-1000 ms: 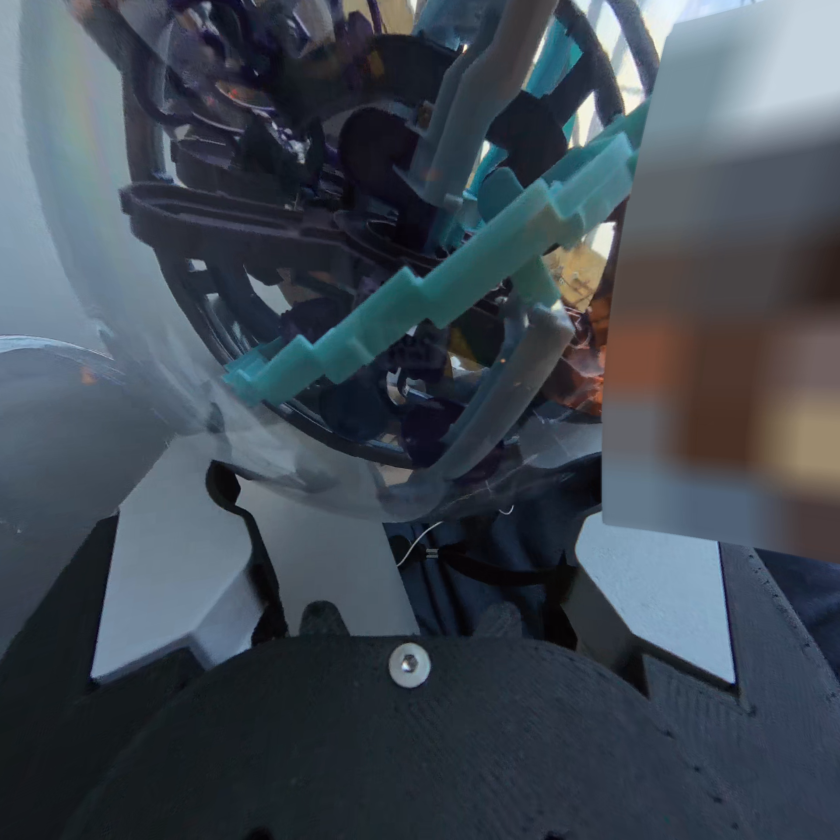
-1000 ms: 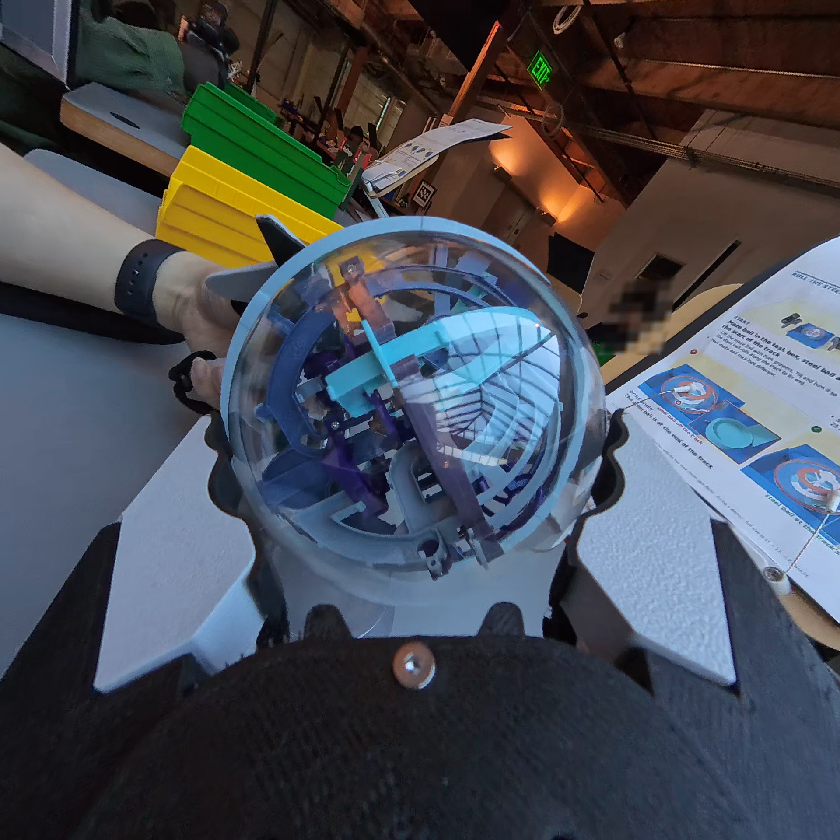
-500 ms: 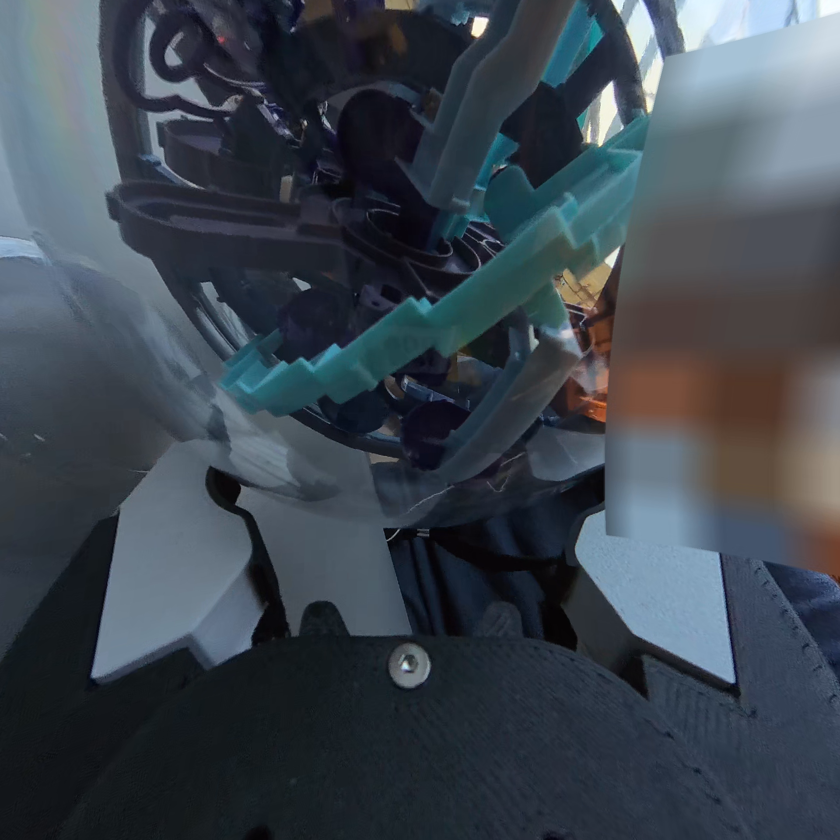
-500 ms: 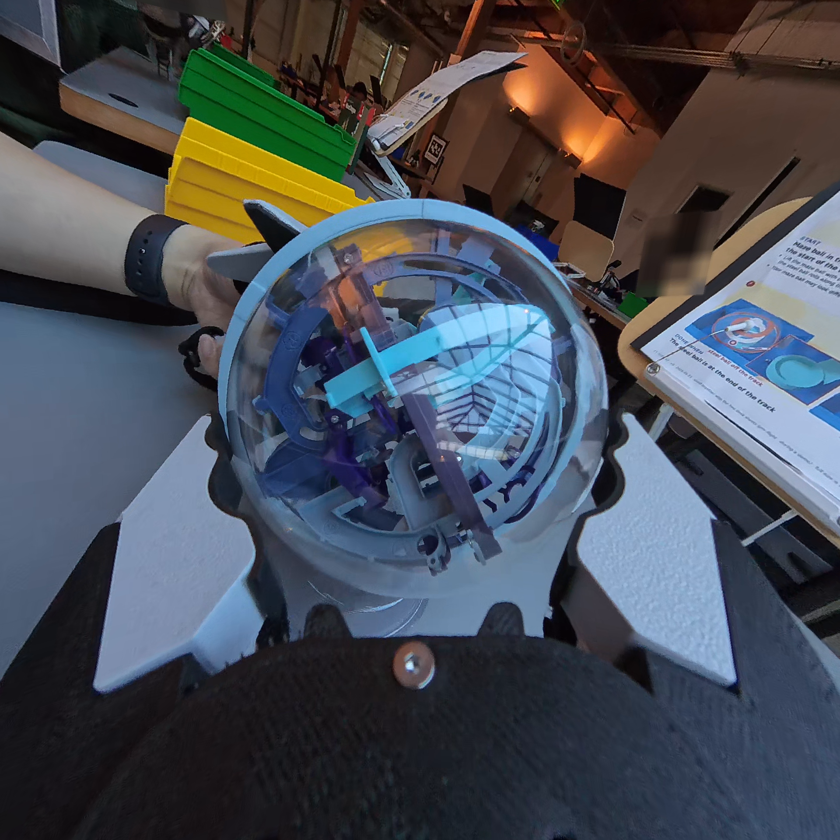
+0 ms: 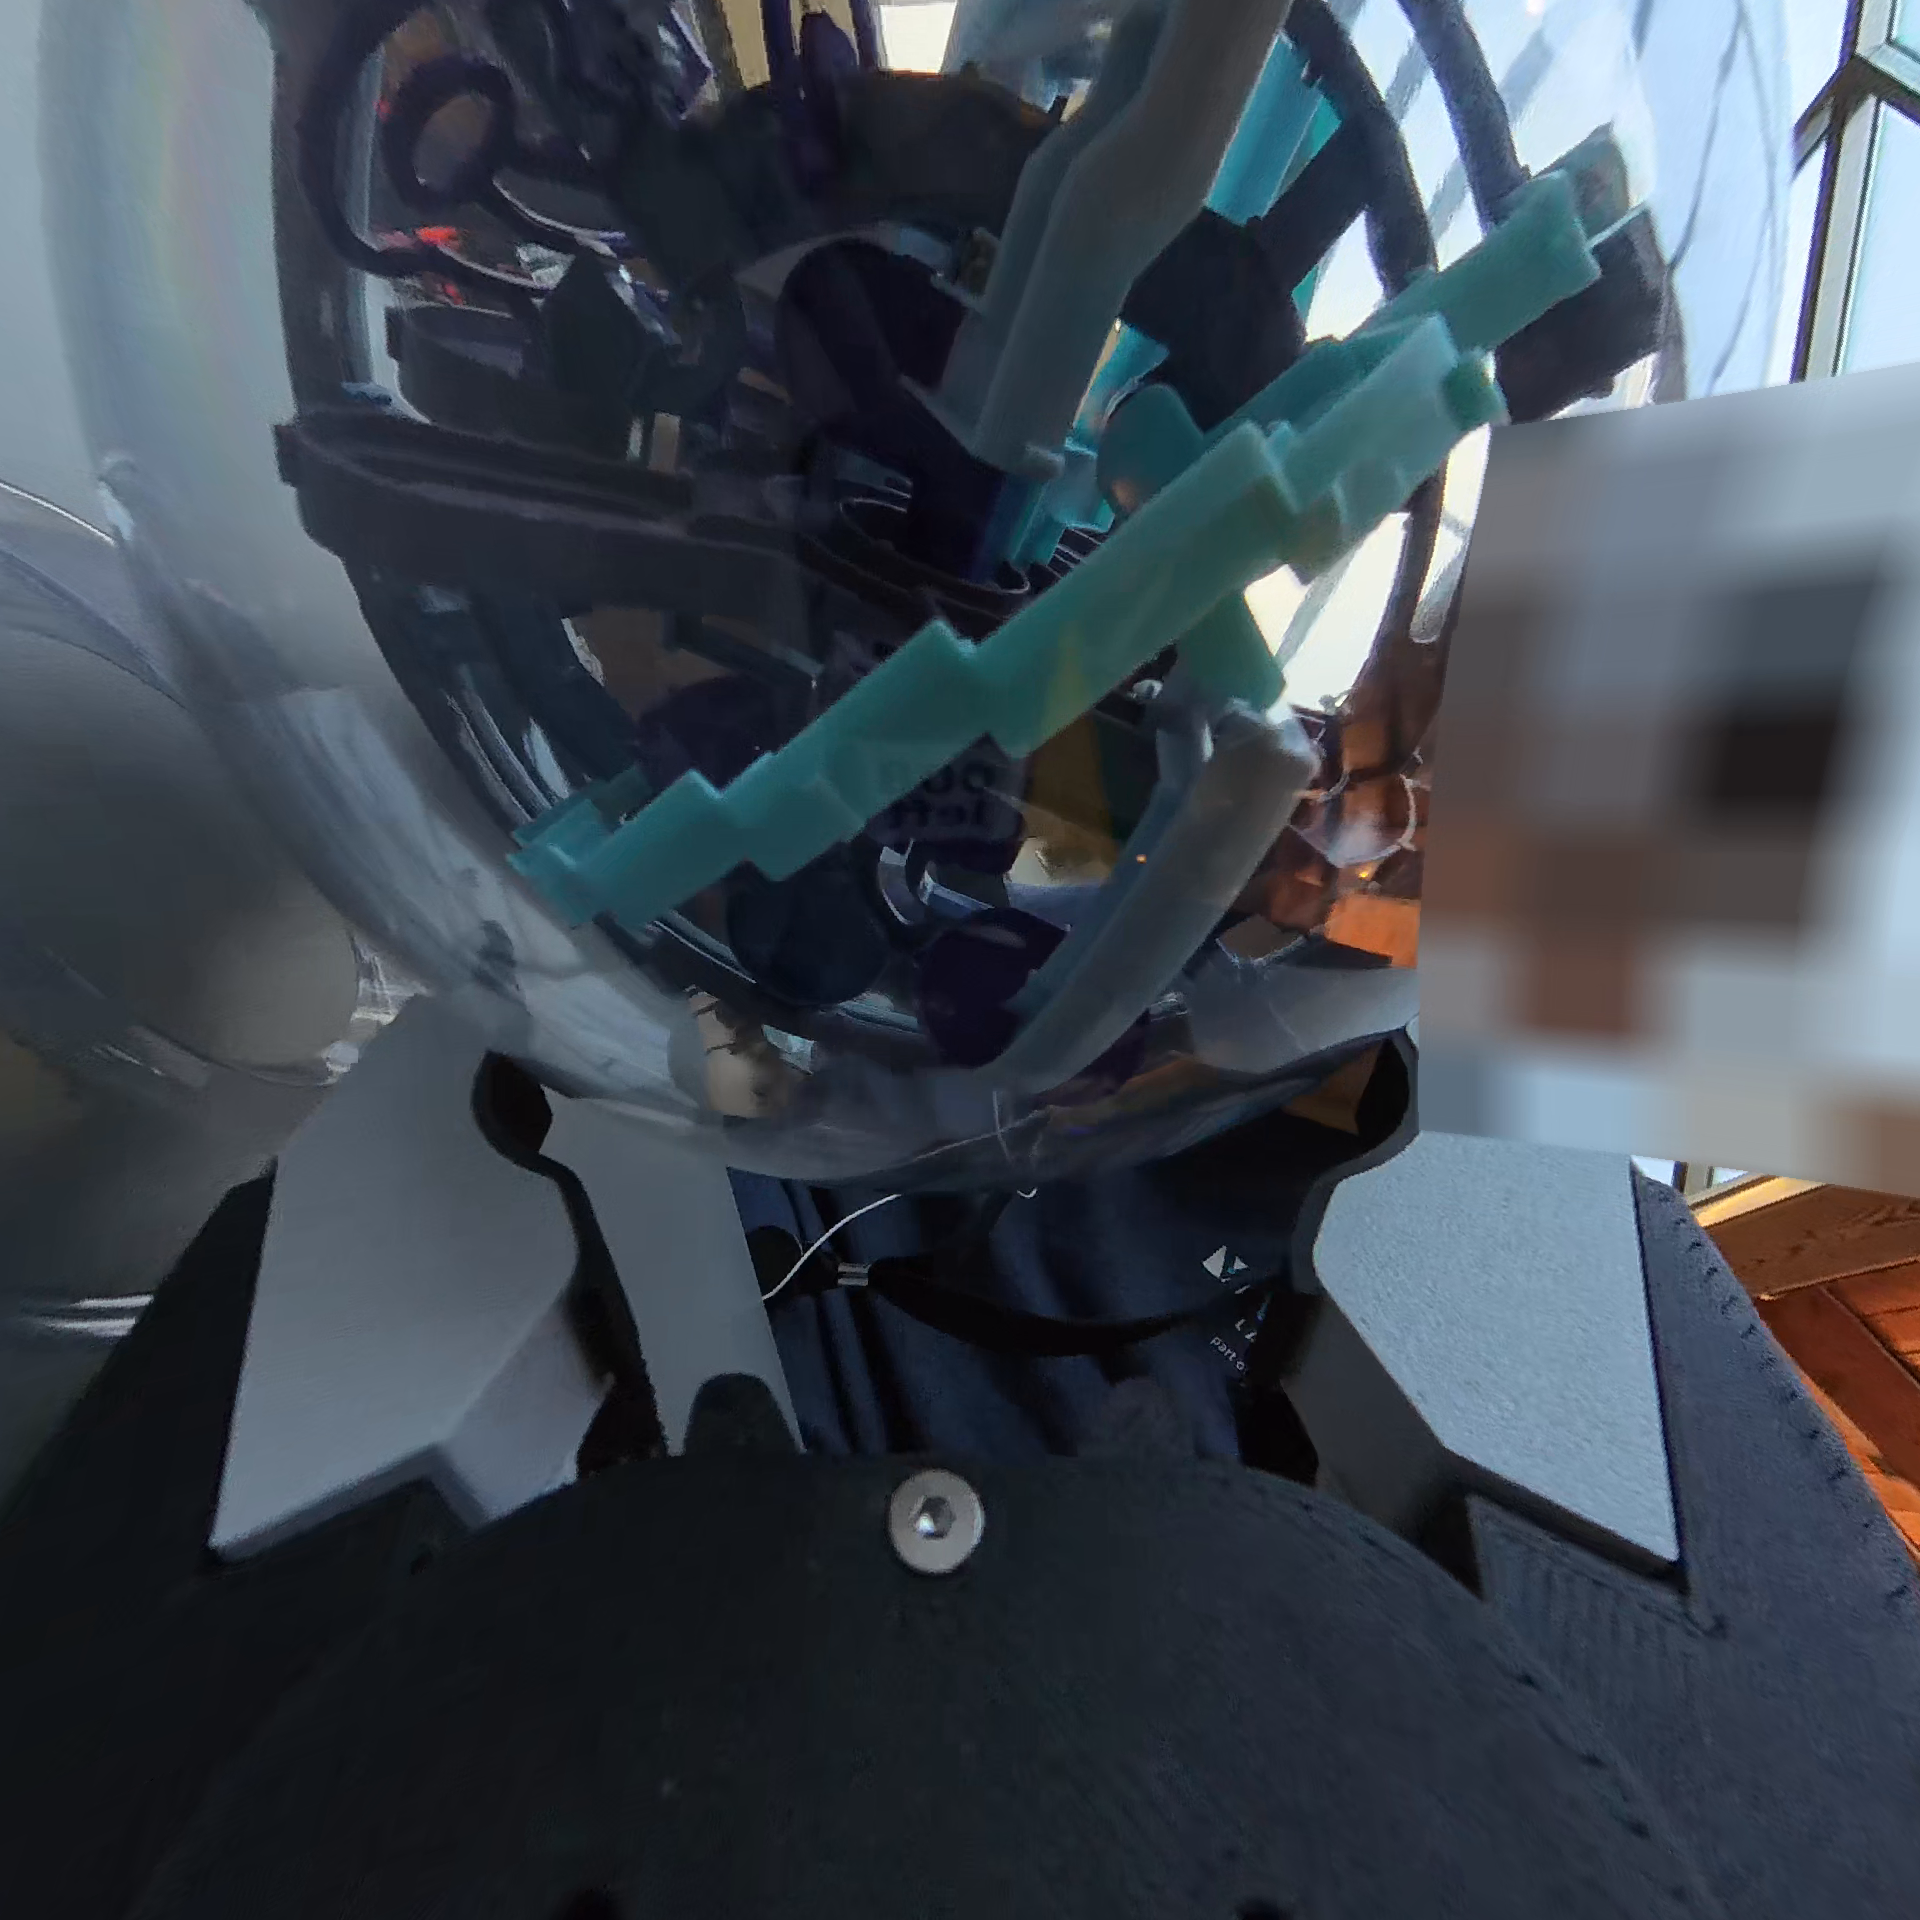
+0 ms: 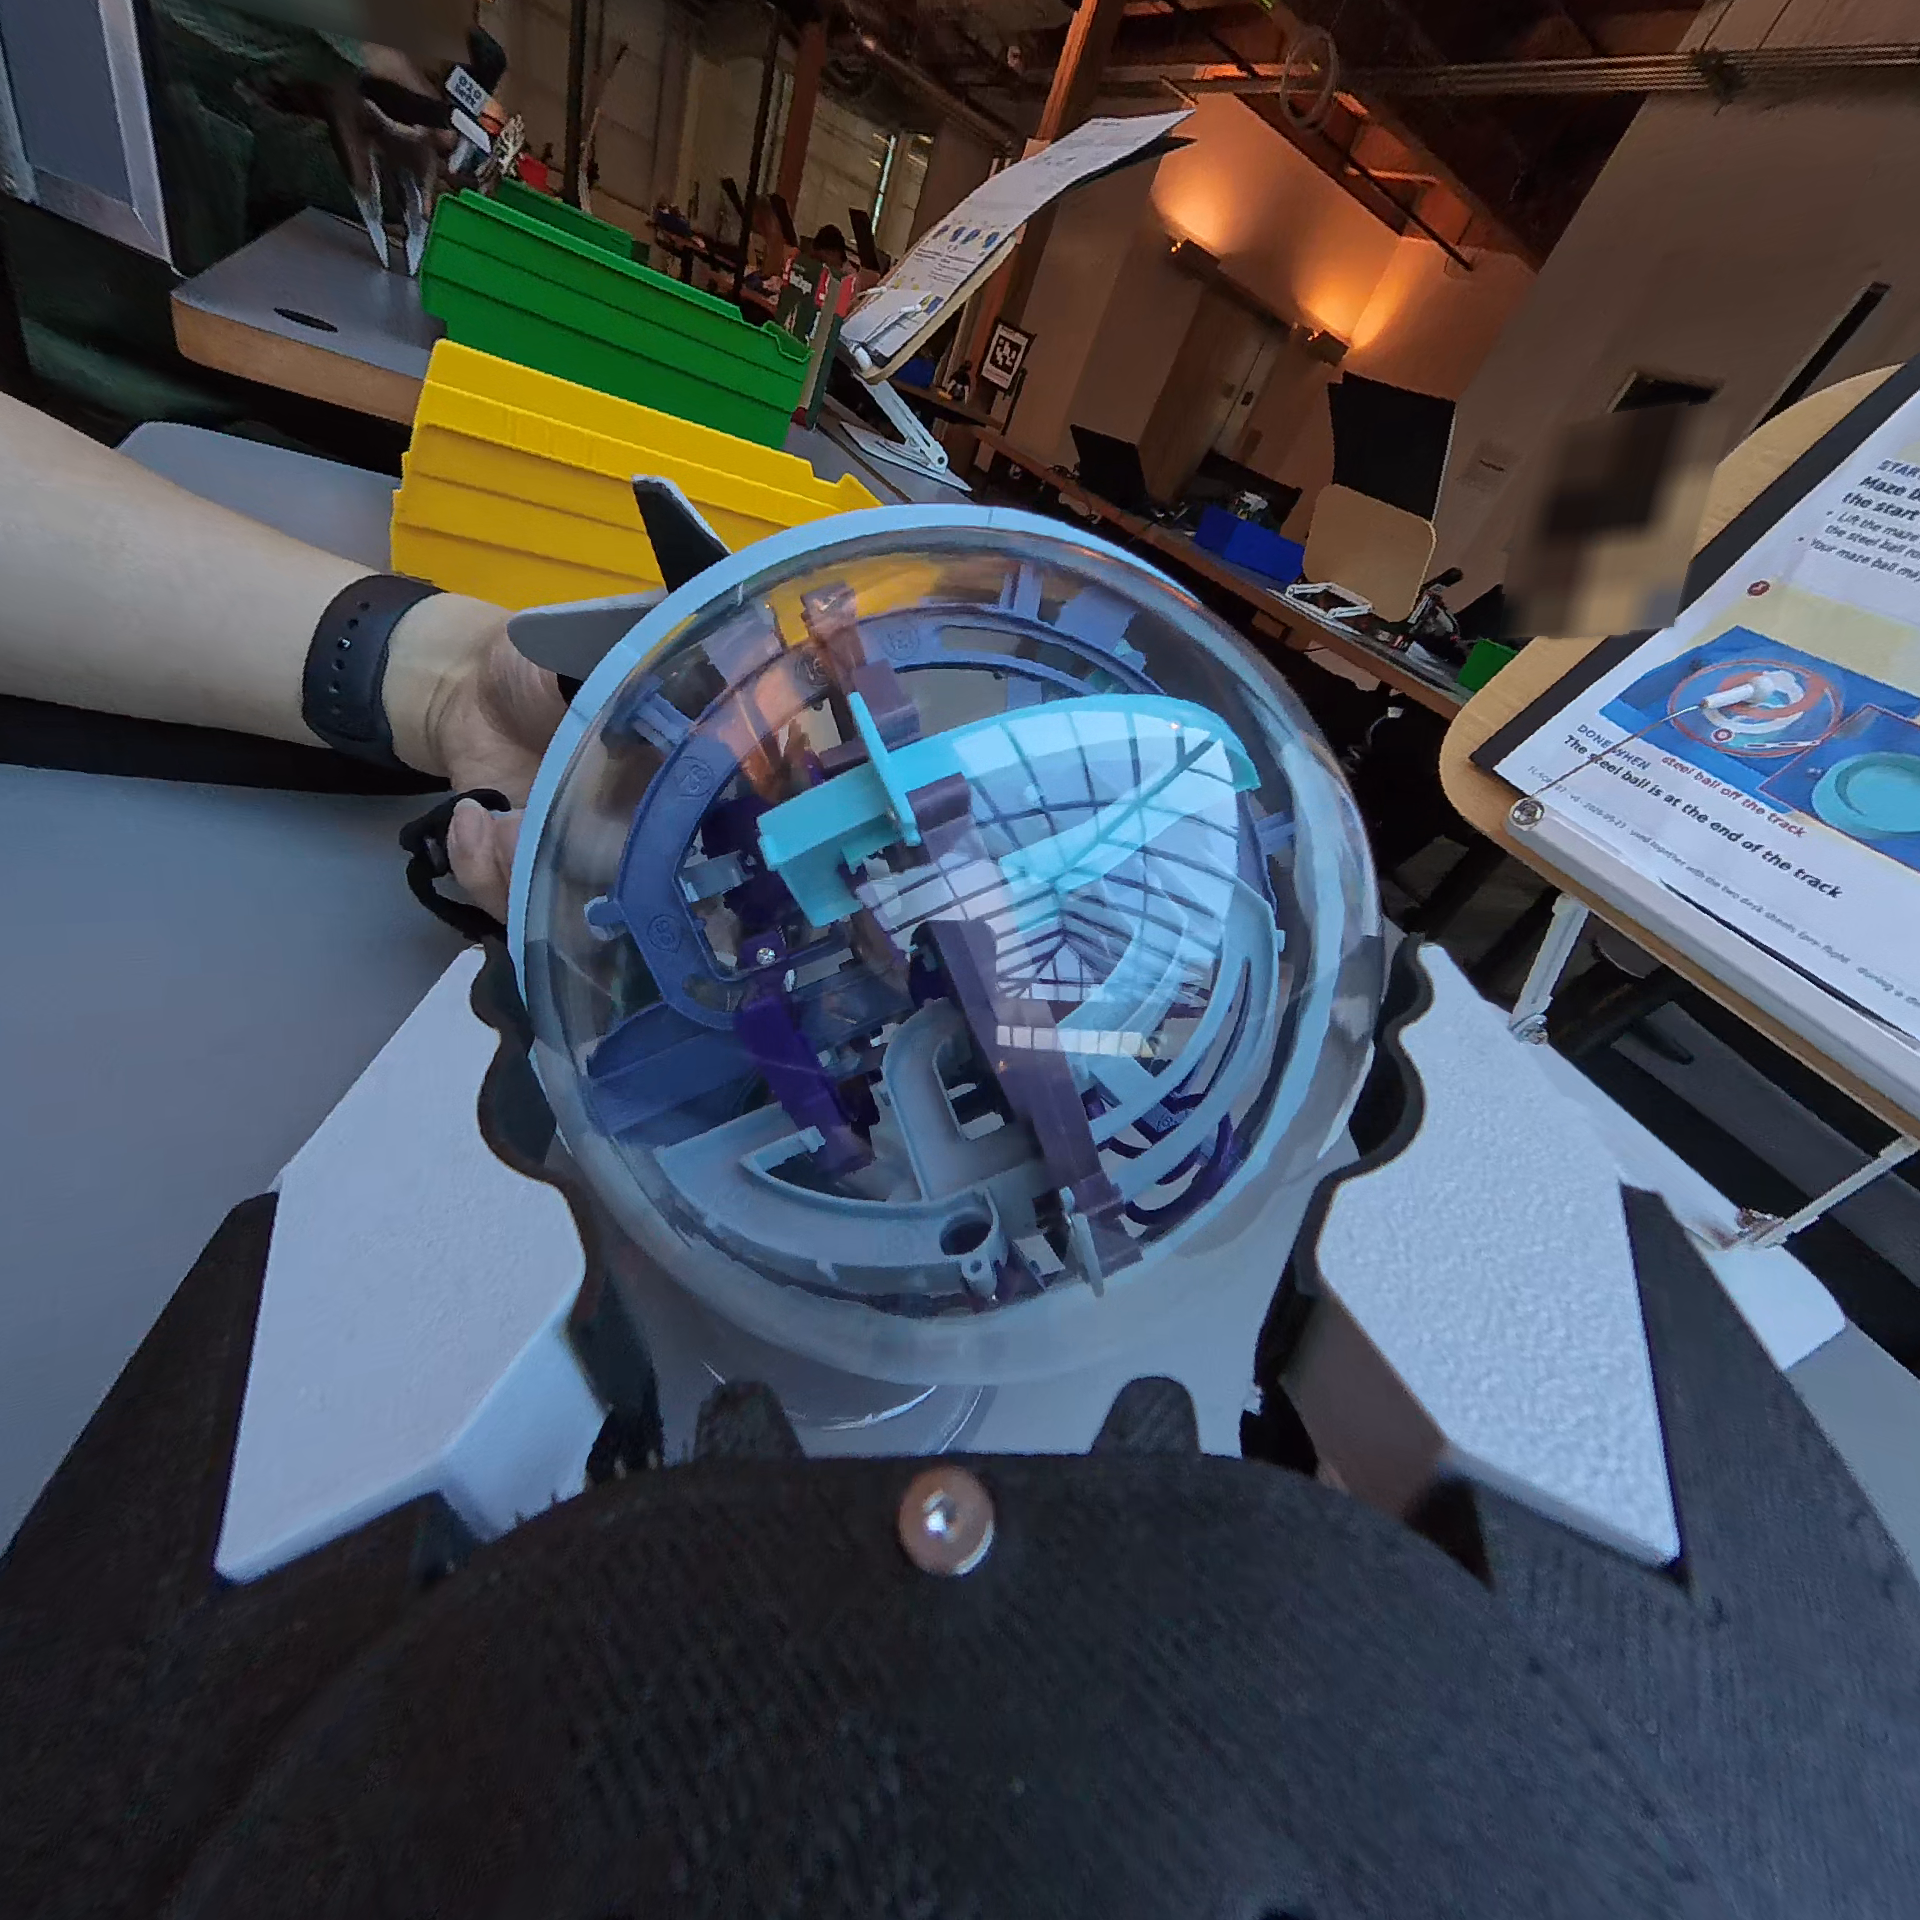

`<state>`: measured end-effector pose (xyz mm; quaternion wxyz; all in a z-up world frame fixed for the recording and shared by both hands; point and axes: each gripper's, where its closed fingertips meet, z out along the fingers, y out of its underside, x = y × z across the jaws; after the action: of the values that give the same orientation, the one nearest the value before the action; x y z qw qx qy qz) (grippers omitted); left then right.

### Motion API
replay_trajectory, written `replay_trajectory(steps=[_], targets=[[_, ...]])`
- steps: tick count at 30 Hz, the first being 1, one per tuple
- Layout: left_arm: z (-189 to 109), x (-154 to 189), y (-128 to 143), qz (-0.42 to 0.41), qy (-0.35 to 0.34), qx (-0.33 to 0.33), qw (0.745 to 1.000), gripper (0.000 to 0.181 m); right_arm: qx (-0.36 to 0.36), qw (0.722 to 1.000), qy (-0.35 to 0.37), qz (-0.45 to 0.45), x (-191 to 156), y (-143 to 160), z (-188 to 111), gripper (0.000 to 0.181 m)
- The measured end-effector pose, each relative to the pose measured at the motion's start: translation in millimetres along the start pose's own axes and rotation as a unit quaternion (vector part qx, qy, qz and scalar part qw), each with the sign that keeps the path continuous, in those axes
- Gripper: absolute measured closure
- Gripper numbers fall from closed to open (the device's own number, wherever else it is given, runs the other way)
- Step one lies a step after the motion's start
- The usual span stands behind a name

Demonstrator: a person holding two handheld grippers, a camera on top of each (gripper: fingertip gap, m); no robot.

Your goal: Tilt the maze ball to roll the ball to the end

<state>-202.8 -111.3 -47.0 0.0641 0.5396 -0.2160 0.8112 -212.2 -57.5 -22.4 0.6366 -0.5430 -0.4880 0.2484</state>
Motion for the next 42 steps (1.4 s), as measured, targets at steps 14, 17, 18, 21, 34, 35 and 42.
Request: replay_trajectory(steps=[14,17,18,21,34,35,42], targets=[[8,1,6,-0.067,0.03,0.004,0.997,0.023,-0.032,0.997,-0.026,0.059,-1,7,-5,0.024],[9,2,8,-0.067,0.034,0.0,0.997,0.024,-0.034,0.998,-0.026,0.055,-3,6,-6,0.024],[10,2,9,-0.067,0.036,-0.002,0.997,0.023,-0.034,0.998,-0.026,0.054,-4,6,-6,0.024],[11,3,11,-0.066,0.041,-0.003,0.997,0.024,-0.035,0.998,-0.025,0.051,-5,5,-6,0.024],[9,-1,18,-0.06,0.039,-0.011,0.997,0.025,-0.046,0.998,-0.026,0.035,-11,10,-6,0.024],[9,-1,19,-0.062,0.039,-0.01,0.997,0.025,-0.047,0.998,-0.027,0.036,-11,11,-6,0.024],[9,-3,24,-0.08,0.043,-0.013,0.996,0.028,-0.062,0.997,-0.033,0.029,-15,19,-5,0.025]])
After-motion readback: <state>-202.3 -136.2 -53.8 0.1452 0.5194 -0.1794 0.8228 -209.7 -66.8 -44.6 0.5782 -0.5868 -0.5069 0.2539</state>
